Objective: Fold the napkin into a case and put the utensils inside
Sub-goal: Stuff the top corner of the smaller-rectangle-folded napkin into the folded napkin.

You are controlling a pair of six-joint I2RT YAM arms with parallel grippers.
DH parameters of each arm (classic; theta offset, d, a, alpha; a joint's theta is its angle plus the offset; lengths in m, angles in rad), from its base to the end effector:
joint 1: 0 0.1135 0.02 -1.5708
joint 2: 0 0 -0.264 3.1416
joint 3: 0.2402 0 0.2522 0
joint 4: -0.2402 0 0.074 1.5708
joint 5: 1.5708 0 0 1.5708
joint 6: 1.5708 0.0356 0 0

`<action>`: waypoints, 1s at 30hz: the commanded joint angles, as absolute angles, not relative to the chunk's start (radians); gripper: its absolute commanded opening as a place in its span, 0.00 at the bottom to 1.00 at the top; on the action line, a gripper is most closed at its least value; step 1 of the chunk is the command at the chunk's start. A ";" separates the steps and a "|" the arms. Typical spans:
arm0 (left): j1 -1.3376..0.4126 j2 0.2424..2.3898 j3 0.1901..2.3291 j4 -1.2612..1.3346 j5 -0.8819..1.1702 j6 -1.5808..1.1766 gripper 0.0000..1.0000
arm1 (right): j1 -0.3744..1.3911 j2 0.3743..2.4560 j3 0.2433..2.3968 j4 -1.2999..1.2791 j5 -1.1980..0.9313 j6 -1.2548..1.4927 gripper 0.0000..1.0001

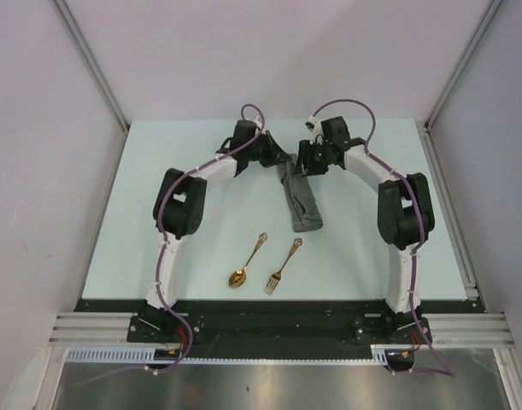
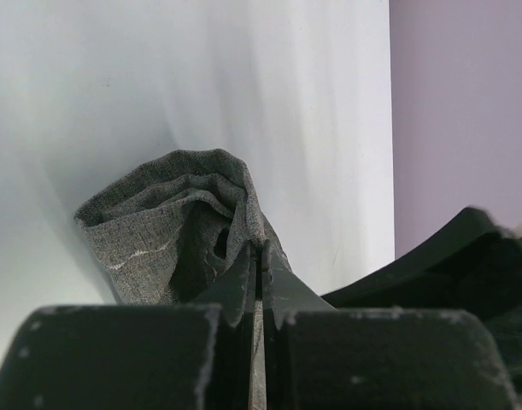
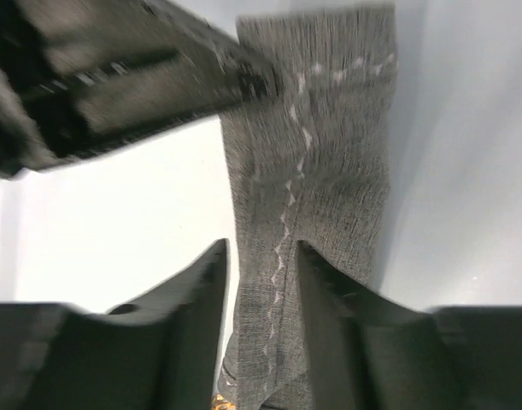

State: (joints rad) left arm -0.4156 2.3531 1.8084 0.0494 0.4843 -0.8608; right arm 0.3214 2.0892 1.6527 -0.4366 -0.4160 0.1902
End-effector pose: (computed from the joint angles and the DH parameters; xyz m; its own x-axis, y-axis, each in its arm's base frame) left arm 0.4869 -0.2330 0.1750 -0.8386 -0.3635 -0.4057 0.1474 0.5655 -0.8115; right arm 0.4382 0.1611 0.2120 -0.8152 -0.0891 -0.5723 -0.3882 0.8175 0.4255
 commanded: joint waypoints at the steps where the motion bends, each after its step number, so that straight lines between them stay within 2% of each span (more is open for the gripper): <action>1: -0.408 2.350 1.793 0.107 0.511 -0.879 0.00 | 0.318 2.058 1.764 -0.396 -0.405 0.183 0.49; 3: -0.408 2.349 1.792 0.109 0.512 -0.879 0.00 | 0.319 2.109 1.808 -0.429 -0.397 0.167 0.53; 8: -0.408 2.344 1.793 0.109 0.514 -0.877 0.00 | 0.322 2.190 1.903 -0.449 -0.416 0.155 0.54; 17: -0.408 2.341 1.781 0.127 0.520 -0.896 0.00 | 0.339 2.230 1.904 -0.414 -0.426 0.141 0.48; 27: -0.408 2.344 1.755 0.184 0.535 -0.971 0.00 | 0.367 2.233 1.872 -0.399 -0.388 0.129 0.47; 30: -0.408 2.347 1.755 0.193 0.541 -0.982 0.00 | 0.367 2.226 1.850 -0.388 -0.371 0.132 0.35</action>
